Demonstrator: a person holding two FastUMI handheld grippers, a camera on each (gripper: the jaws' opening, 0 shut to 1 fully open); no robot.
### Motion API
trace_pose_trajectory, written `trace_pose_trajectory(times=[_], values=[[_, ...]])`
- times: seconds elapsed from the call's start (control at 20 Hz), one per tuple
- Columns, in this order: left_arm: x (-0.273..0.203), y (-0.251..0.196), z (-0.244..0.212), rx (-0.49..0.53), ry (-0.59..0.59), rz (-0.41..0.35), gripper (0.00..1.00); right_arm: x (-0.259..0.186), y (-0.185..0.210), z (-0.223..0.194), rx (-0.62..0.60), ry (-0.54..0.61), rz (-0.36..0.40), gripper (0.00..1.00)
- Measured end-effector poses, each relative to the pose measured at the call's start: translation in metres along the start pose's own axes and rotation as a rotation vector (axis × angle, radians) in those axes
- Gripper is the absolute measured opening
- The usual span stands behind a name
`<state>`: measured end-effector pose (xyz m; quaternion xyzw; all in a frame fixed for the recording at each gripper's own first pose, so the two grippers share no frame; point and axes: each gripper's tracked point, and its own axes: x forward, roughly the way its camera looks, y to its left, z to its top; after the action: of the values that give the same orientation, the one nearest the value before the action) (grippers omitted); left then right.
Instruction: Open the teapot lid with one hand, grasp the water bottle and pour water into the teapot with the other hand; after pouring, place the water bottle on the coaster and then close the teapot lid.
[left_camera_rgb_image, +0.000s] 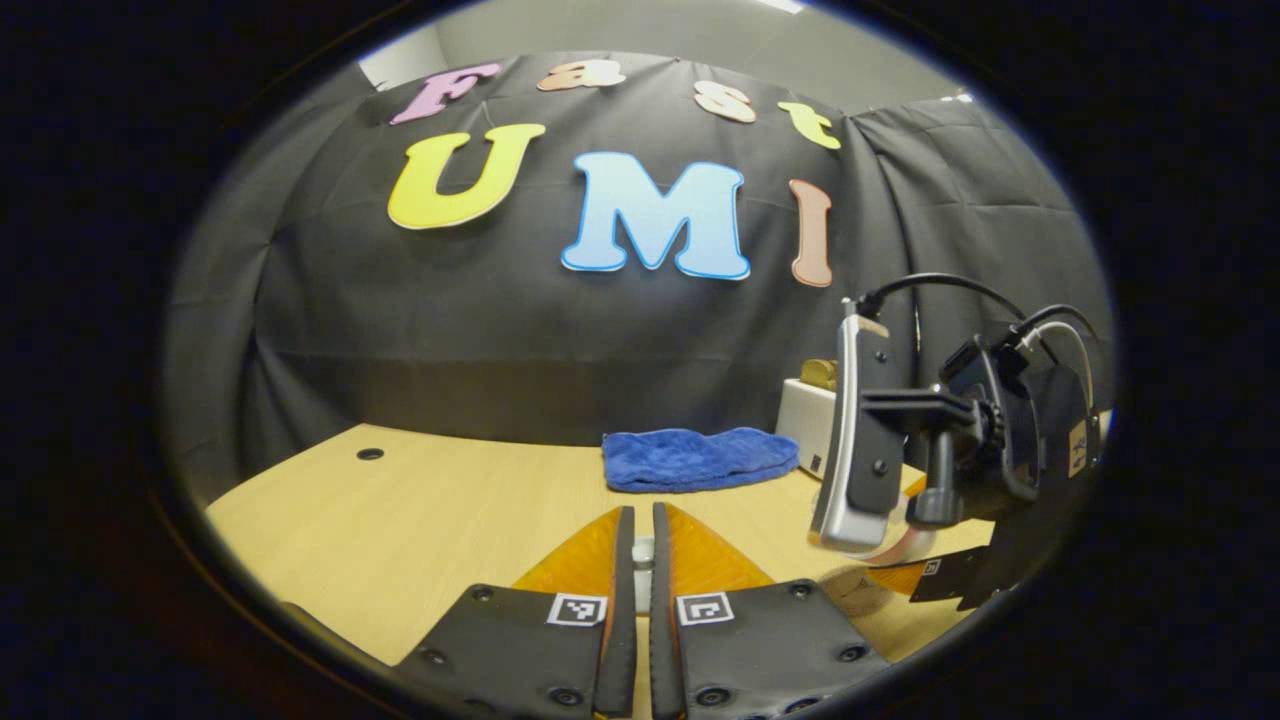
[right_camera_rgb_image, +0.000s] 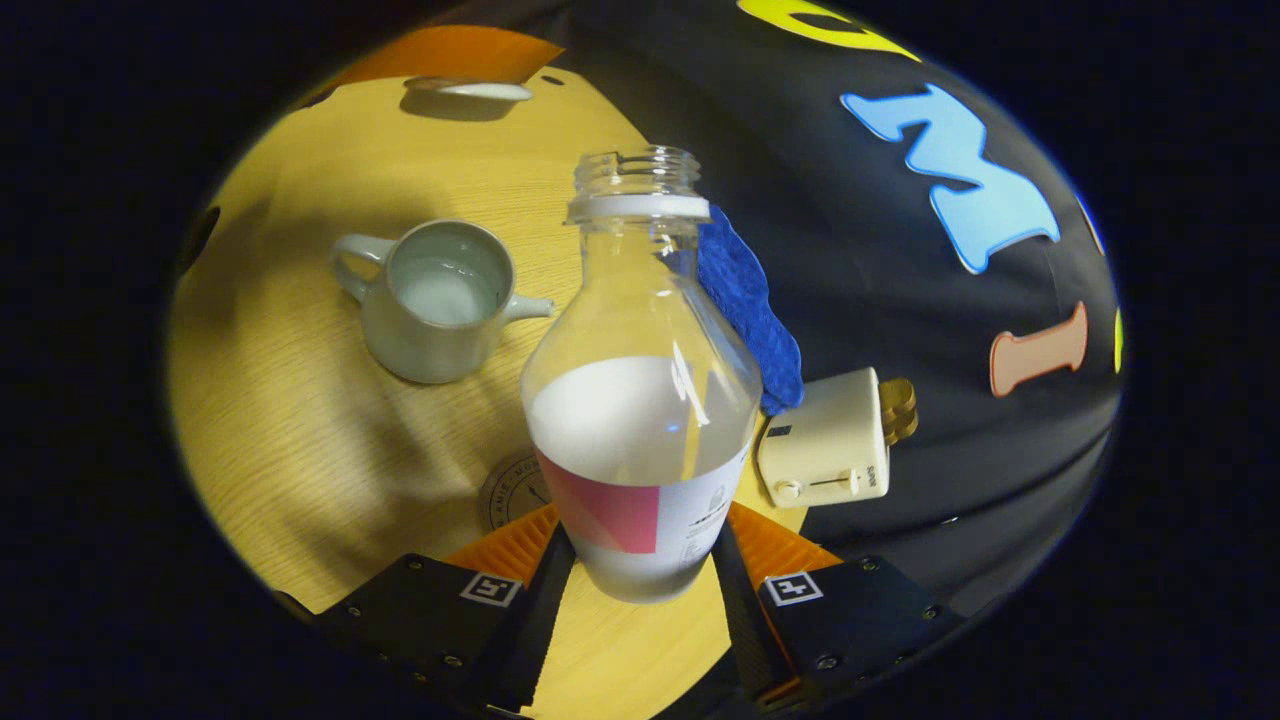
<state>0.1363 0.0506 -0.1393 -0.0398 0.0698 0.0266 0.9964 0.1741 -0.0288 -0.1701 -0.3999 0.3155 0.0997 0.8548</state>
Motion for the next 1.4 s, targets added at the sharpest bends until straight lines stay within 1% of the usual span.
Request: trace_pose_trajectory(times=[0.15,0.3,0.6,0.7,0.9,1.1,1.4], values=[[0.007,-0.018,0.004,0.005,-0.006,-0.011,0.12,-0.008,0.009,-0.008,0.165,-0.05,0.054,0.73],[0.013,-0.033,0.003,0.01,-0.002,-0.027,0.12,-0.004,0.017,-0.011,0.36,-0.105,0.131,0.73],[0.013,-0.046,-0.004,0.014,0.017,-0.045,0.12,0.002,0.014,0.01,0.584,-0.266,0.197,0.73],[0.011,-0.049,-0.003,0.012,0.021,-0.052,0.12,0.006,0.015,0.014,0.624,-0.305,0.206,0.73],[0.01,-0.05,-0.005,0.017,0.031,-0.058,0.12,0.01,0.02,0.02,0.684,-0.346,0.217,0.73],[0.009,-0.054,-0.008,0.015,0.042,-0.067,0.12,0.014,0.021,0.02,0.707,-0.358,0.225,0.74],[0.007,-0.056,-0.003,0.021,0.04,-0.074,0.12,0.011,0.024,0.018,0.721,-0.367,0.215,0.74]])
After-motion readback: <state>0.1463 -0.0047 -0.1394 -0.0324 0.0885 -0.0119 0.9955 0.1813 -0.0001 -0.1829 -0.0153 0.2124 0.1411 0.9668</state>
